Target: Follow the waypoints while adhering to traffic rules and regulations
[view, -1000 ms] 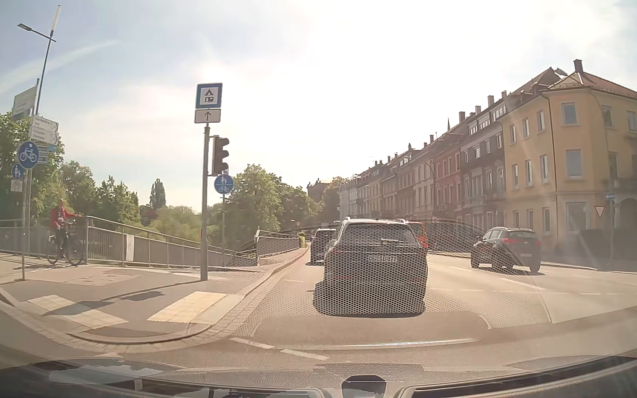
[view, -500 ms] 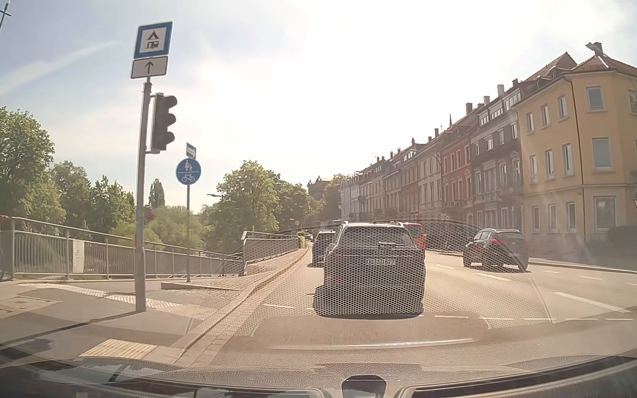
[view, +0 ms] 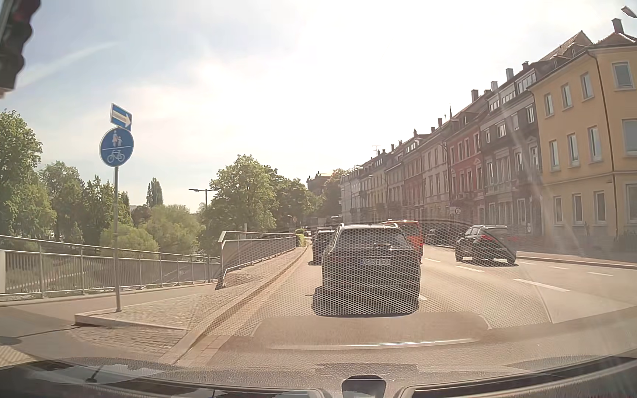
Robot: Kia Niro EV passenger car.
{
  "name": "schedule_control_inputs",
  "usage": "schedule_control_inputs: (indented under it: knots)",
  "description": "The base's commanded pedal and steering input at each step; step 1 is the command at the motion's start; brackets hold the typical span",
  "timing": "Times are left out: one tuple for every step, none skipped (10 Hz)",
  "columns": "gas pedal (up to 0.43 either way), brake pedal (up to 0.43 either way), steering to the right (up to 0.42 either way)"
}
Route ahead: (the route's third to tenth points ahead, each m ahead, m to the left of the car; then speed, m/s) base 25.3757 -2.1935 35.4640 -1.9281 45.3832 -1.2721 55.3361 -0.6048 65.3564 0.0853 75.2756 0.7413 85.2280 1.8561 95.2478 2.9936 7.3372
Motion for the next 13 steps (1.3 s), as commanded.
schedule_control_inputs:
  knots:
    - [0.11, 0.0, 0.003]
    - [0.11, 0.0, 0.003]
    - [0.098, 0.0, 0.003]
    - [0.098, 0.0, 0.002]
    - [0.098, 0.0, 0.001]
    - [0.098, 0.0, 0.0]
    - [0.098, 0.0, 0.001]
    - [0.098, 0.0, 0.0]
    - [0.098, 0.0, 0.0]
    - [0.098, 0.0, 0.0]
    - [0.098, 0.0, 0.0]
    - [0.098, 0.0, 0.0]
    - [0.098, 0.0, -0.001]
